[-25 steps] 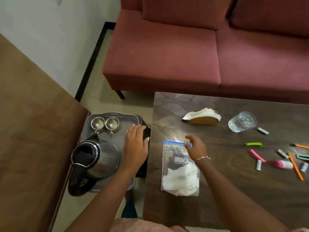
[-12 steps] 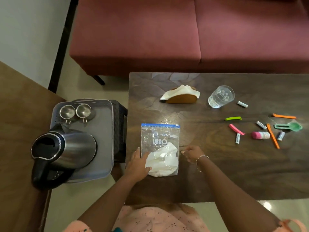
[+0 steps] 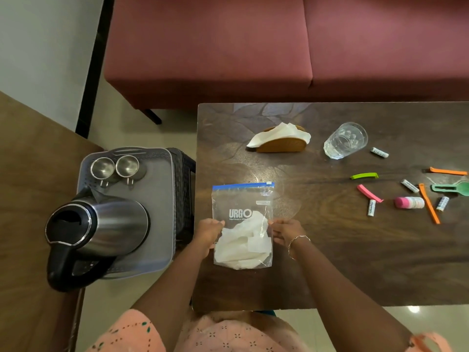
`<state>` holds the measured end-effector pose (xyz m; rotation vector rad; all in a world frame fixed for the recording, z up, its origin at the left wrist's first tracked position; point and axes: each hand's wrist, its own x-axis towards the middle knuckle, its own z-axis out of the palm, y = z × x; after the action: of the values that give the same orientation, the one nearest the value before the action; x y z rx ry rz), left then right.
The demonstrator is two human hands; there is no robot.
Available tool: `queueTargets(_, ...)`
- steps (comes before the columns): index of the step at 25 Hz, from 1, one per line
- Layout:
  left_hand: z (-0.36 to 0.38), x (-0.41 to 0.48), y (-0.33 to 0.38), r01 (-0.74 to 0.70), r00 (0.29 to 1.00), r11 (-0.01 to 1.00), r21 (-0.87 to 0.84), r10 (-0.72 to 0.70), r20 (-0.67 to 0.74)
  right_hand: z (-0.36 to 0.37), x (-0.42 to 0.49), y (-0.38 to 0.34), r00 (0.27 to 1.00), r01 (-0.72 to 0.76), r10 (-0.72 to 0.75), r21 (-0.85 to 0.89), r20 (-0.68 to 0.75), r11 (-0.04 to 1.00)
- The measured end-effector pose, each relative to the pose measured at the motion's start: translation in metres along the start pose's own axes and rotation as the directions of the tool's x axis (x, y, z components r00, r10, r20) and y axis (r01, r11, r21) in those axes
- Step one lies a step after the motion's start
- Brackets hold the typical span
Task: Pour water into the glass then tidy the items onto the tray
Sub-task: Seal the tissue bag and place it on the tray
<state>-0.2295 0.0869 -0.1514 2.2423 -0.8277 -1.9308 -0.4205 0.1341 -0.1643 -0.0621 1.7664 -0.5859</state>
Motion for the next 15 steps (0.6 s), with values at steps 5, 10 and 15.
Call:
queueTargets(5, -0.009, 0.012, 0.001, 0.000, 0.996, 0.999, 0.051, 0.004, -0.088, 0.007, 0.009, -0.005, 1.000, -0.016, 0.016, 0.019, 0.010, 1.000)
queueTargets(10, -0.009, 0.024, 0.004, 0.085, 0.995, 0.993, -0.087, -0.089, -0.046, 0.019, 0.018, -0.006, 0.999, 0.016, -0.012, -0.121, 0.038, 0.992)
queueTargets(15, -0.011, 0.014, 0.004, 0.041, 0.999, 0.989, -0.140, -0.042, -0.006, 0.025, 0.003, -0.015, 0.993, 0.116, -0.113, -0.107, 0.038, 0.987)
